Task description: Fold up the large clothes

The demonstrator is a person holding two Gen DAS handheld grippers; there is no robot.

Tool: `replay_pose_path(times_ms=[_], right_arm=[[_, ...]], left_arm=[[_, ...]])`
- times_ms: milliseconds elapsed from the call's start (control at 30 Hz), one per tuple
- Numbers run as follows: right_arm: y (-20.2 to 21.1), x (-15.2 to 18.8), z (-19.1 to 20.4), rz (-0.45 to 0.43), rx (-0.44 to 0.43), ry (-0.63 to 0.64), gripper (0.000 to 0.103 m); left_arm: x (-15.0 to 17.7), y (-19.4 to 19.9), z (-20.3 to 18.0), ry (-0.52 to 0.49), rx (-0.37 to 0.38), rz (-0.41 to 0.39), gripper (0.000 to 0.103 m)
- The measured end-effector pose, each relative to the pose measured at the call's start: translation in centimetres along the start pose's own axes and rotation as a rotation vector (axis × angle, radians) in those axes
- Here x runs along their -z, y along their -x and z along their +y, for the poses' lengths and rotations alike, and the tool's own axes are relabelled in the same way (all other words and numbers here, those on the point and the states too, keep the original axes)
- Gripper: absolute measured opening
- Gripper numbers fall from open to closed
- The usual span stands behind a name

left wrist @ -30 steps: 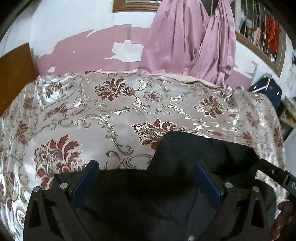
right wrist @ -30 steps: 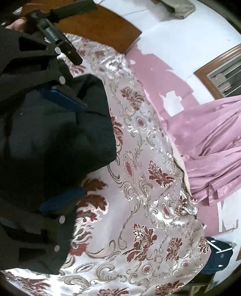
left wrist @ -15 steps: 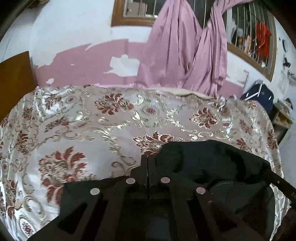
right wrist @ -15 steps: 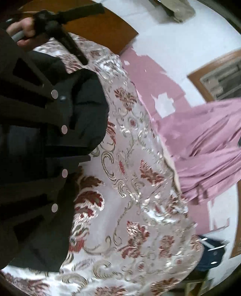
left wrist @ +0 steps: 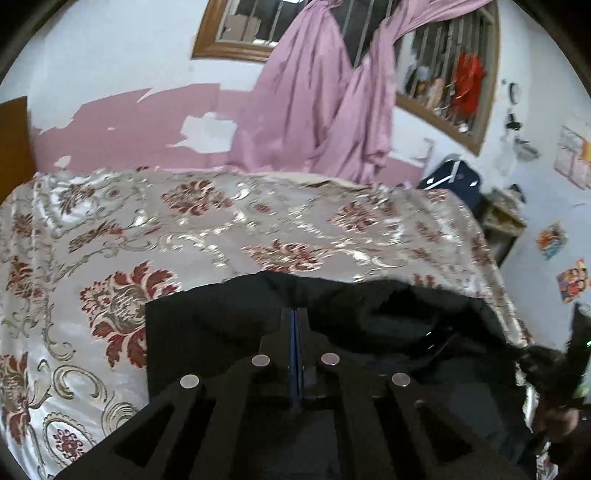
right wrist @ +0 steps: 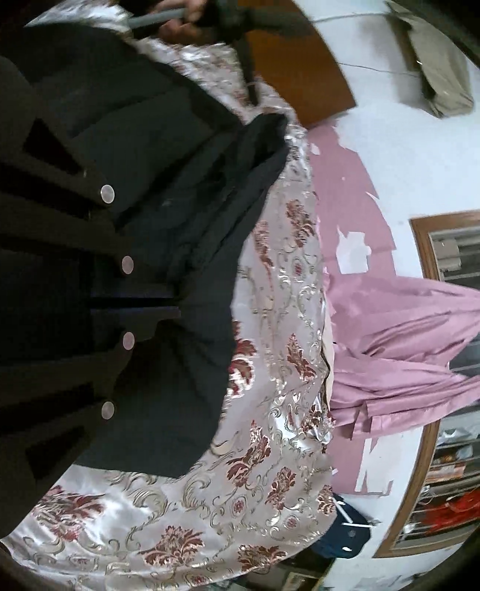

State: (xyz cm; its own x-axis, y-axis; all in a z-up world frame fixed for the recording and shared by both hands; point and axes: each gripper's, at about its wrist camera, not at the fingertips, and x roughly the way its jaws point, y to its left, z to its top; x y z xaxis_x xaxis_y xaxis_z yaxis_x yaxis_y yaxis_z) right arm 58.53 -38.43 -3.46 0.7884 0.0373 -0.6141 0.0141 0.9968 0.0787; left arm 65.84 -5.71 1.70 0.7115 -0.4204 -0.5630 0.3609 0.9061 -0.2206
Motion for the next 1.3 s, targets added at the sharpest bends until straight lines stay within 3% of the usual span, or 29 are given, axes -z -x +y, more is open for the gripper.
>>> replay_pose_path(times_ms=[167, 267, 400, 533, 633, 800, 867, 967, 1033, 1167, 1300], right_arm=[[-0.4, 1.5, 0.1, 0.023, 0.027, 0.04, 0.003], [-0.6, 1.6, 0.5, 0.025, 0.039, 0.065, 0.003], [-0.8, 1.7, 1.2, 0.041, 0.05, 0.111, 0.003], [-0.1, 1.4, 1.6, 0.035, 0.038, 0.159, 0.003], [1.3, 0.1, 1.5, 0.009, -0.016, 0.154, 0.003], [2.4, -3.9, 1.4, -0.056, -0.092, 0.075, 0.008], [0.5, -5.3, 1.7, -0.021, -0.137, 0.02, 0.008], [-4.3, -5.8, 2.7, 0.149, -0.234, -0.026, 0.008], [-7.0, -4.8, 3.8, 0.304, -0.267, 0.006, 0.008], [-9.1, -2.4, 5.2, 0.466, -0.284, 0.108, 0.008], [-11.0, -1.9, 5.4, 0.482, -0.238, 0.139, 0.002]], left_arm=[[-0.8, -0.8, -1.8, -0.015, 0.038, -0.019, 0.002], [-1.5, -2.0, -3.6, -0.018, 0.101, -0.02, 0.002], [-1.6, -5.0, -6.1, -0.079, 0.15, 0.072, 0.002], [0.7, -7.9, -7.8, -0.188, 0.117, 0.213, 0.002], [2.5, -8.7, -8.2, -0.244, 0.09, 0.234, 0.002], [3.2, -9.4, -7.5, -0.237, 0.111, 0.26, 0.002], [3.4, -9.3, -7.5, -0.262, 0.12, 0.27, 0.002], [3.8, -9.5, -7.8, -0.353, 0.145, 0.321, 0.002], [4.3, -9.7, -7.8, -0.402, 0.176, 0.373, 0.002], [4.6, -11.3, -7.8, -0.437, 0.197, 0.47, 0.002], [4.5, -13.5, -8.6, -0.471, 0.13, 0.49, 0.004]])
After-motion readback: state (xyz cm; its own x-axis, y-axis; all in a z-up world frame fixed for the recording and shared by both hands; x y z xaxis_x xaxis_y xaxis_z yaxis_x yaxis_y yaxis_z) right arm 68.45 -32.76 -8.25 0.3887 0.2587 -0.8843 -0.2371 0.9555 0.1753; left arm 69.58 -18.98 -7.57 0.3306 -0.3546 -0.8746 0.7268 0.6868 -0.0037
